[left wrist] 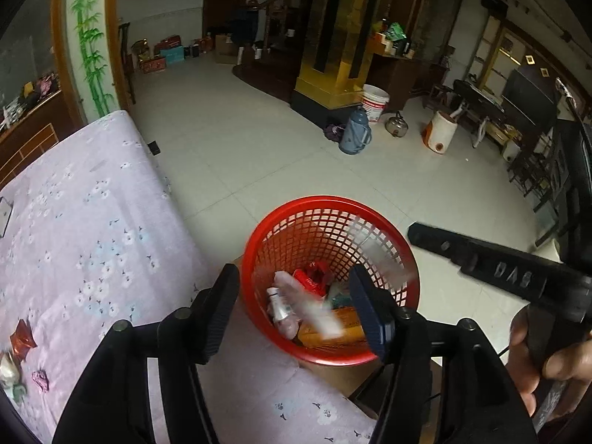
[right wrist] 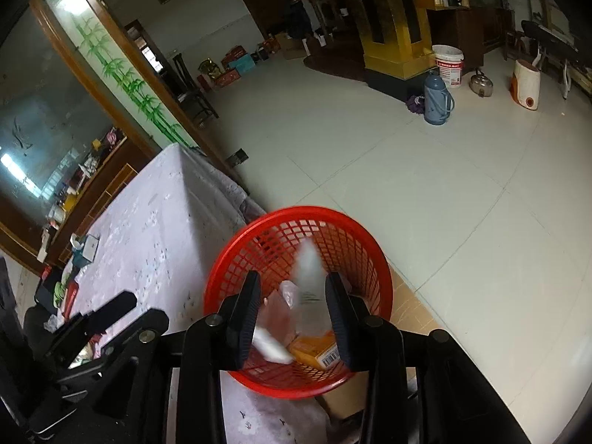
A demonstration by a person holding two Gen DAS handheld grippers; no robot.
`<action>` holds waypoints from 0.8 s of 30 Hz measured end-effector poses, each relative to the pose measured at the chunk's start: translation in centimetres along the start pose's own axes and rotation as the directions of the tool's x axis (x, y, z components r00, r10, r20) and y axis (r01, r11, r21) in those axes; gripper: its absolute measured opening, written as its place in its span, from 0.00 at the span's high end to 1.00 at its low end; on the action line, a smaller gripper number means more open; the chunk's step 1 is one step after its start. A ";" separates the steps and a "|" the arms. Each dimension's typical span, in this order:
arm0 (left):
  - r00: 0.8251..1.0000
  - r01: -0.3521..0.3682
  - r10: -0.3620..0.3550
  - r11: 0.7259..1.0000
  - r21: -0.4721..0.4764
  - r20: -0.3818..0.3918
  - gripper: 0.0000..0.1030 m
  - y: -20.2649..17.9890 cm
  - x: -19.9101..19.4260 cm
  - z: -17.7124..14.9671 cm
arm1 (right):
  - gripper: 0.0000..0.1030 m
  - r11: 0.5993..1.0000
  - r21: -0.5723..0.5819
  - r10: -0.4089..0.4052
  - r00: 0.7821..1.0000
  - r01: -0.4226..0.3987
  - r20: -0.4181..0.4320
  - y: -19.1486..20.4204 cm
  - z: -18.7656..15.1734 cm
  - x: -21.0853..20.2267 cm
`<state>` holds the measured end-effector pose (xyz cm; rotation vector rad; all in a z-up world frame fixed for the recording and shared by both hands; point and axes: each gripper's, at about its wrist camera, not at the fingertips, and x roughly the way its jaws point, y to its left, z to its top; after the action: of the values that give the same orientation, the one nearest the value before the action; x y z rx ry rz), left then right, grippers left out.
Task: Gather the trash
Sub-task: 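Open left gripper to drop medicine box while right gripper drops spray bottle, then grasp the pink crumpled tissue on the table with the left gripper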
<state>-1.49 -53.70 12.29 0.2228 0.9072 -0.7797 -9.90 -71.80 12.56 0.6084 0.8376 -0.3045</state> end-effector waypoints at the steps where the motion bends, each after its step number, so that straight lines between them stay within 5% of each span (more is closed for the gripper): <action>1: 1.000 -0.002 0.002 1.000 -0.002 0.000 0.42 0.0 -0.1 -0.1 | 0.62 1.000 -0.006 0.005 1.000 -0.005 0.002 0.0 0.0 -0.2; 14: 0.994 -0.112 0.110 0.988 -0.103 -0.027 0.42 5.9 -4.6 -6.3 | 0.62 0.985 -0.089 0.134 0.982 -0.147 -0.134 6.9 -5.1 1.8; 24: 0.976 -0.218 0.213 0.941 -0.257 -0.047 0.42 14.4 -9.2 -11.8 | 0.62 0.953 -0.204 0.173 0.954 -0.225 -0.244 15.2 -9.9 3.9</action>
<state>-2.29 -33.08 10.18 0.0949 0.9744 -0.4496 -6.08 -53.83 10.28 0.5108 1.0025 0.0484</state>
